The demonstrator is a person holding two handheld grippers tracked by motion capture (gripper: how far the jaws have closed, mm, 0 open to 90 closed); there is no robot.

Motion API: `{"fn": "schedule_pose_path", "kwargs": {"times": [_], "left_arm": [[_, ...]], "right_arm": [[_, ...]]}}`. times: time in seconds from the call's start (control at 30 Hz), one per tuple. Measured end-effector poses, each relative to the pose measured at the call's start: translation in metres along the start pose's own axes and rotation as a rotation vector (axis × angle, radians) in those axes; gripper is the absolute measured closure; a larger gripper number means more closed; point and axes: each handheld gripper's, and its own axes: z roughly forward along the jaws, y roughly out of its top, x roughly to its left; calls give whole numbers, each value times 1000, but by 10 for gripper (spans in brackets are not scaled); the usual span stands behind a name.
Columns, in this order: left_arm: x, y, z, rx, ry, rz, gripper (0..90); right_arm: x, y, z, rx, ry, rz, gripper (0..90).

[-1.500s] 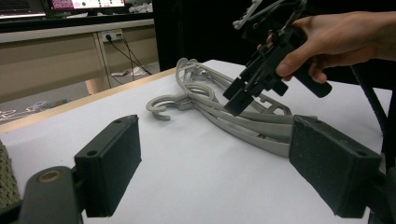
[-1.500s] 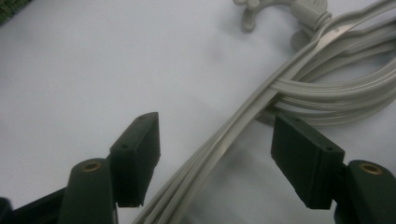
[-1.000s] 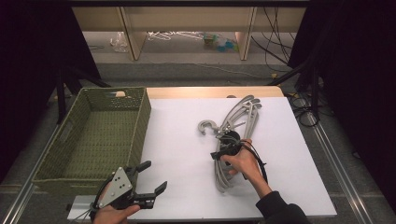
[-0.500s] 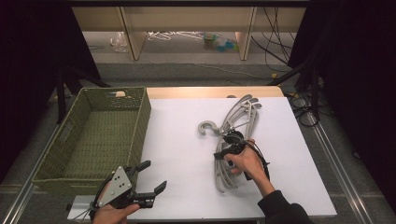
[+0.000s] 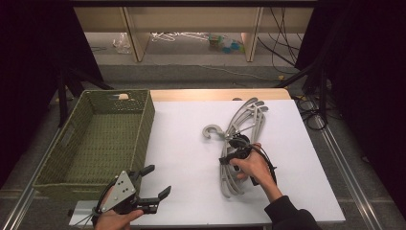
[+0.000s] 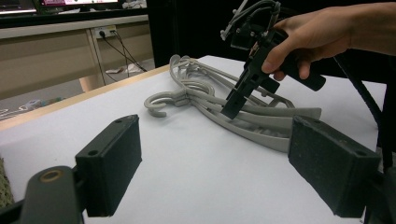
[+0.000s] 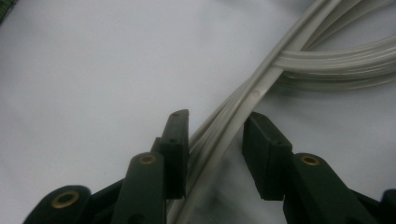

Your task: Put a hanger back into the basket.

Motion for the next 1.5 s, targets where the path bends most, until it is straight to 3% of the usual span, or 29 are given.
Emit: {"fn": "schedule_pose_path", "kwargs": {"times": [0.2, 0.23, 0.3, 0.53, 0.7, 0.97, 1.07, 1.1, 1.27, 1.37, 1.5], "left_arm": [[0, 0, 0, -2, 4, 2, 174], [0, 0, 0, -4, 5, -10, 174], [1, 0, 0, 2, 5, 12, 174], [1, 0, 0, 4, 4, 11, 174], [1, 0, 0, 2, 5, 12, 175], [2, 0, 0, 3, 12, 13, 177], [2, 0, -1, 3, 13, 10, 177], [2, 0, -1, 3, 11, -7, 177], [3, 1, 0, 1, 19, -5, 181], [3, 6, 6, -17, 23, -53, 213], [1, 12, 12, 50, 66, 36, 260]], "right_arm": [[2, 1, -2, 0, 4, -4, 585], [3, 1, -3, 0, 4, -12, 591], [4, 1, -2, 14, -10, -36, 638], [6, 2, -6, 11, 1, -51, 713], [8, 4, -14, 9, 21, -94, 821], [14, 4, -22, 53, 8, -213, 824], [14, 4, -27, 51, 25, -236, 824], [13, 2, -33, 42, 45, -260, 825], [13, -8, -49, 41, 113, -338, 825], [17, -15, -56, 39, 172, -406, 826], [26, -25, -66, 62, 227, -464, 826]]}}
